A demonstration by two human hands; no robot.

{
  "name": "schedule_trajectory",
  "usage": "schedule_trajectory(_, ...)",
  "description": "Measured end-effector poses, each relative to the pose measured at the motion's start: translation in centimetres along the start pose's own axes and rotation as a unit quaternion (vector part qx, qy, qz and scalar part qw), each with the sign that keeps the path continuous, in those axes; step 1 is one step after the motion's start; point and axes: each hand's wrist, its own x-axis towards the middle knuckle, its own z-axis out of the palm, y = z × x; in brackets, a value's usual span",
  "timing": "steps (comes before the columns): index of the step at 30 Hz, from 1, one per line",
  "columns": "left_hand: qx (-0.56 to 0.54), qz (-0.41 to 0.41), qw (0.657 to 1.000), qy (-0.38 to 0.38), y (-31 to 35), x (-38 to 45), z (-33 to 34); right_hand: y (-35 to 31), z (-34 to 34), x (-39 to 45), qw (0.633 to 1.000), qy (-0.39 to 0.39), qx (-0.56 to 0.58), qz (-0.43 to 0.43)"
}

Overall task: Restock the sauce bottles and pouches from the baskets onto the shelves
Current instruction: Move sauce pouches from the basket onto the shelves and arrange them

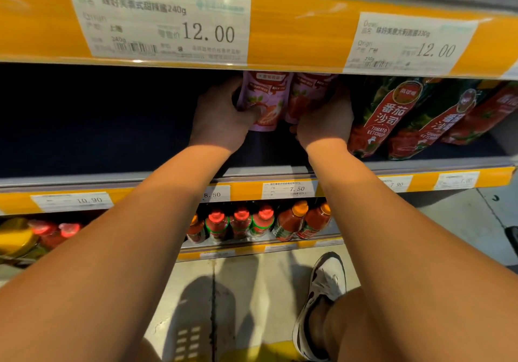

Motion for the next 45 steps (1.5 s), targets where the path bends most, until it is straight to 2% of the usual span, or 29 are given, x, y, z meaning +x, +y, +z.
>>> schedule_trajectory(5,0.006,0.007,1.000,0.001,0.0,0.2,0.3,0.1,-0.3,0.1,0.997,-0.014,-0.078,-0.005)
schedule_trajectory(8,0.020,0.004,1.000,-0.003,0.2,0.1,0.2,-0.3,-0.3,-0.4,1.000,-0.011,0.015,0.007)
schedule_trajectory(16,0.054,-0.007,0.998,0.013,1.4,-0.7,-0.3,-1.3,-1.9,-1.7,0.998,-0.058,-0.013,0.022)
schedule_trajectory(20,0.093,-0.010,0.995,0.017,1.5,-1.5,-1.9,-0.2,-3.2,-3.8,0.997,-0.053,0.055,0.013)
schedule_trajectory(22,0.123,-0.021,0.992,0.013,1.3,-2.1,-3.3,0.1,-3.9,-4.7,0.997,-0.071,0.025,0.008)
schedule_trajectory(26,0.111,-0.050,0.993,0.001,1.1,-4.4,-6.7,-0.6,-4.4,-6.5,0.991,-0.110,-0.012,-0.081)
schedule_trajectory(30,0.108,-0.056,0.992,-0.033,1.9,-7.2,-10.6,-1.0,-3.6,-9.1,0.974,-0.169,-0.074,-0.128)
schedule_trajectory(33,0.145,-0.036,0.987,-0.065,2.8,-9.2,-13.5,-1.8,-2.6,-11.2,0.954,-0.194,-0.118,-0.194)
schedule_trajectory(37,0.180,-0.043,0.979,-0.089,3.6,-13.2,-18.5,-3.2,-1.6,-14.5,0.920,-0.261,-0.101,-0.273)
schedule_trajectory(41,0.191,-0.073,0.977,-0.061,2.5,-18.8,-24.3,-4.6,-1.0,-17.9,0.888,-0.316,-0.086,-0.324)
schedule_trajectory(45,0.187,-0.090,0.978,0.025,0.6,-26.2,-30.8,-6.2,-0.1,-22.1,0.855,-0.353,-0.090,-0.370)
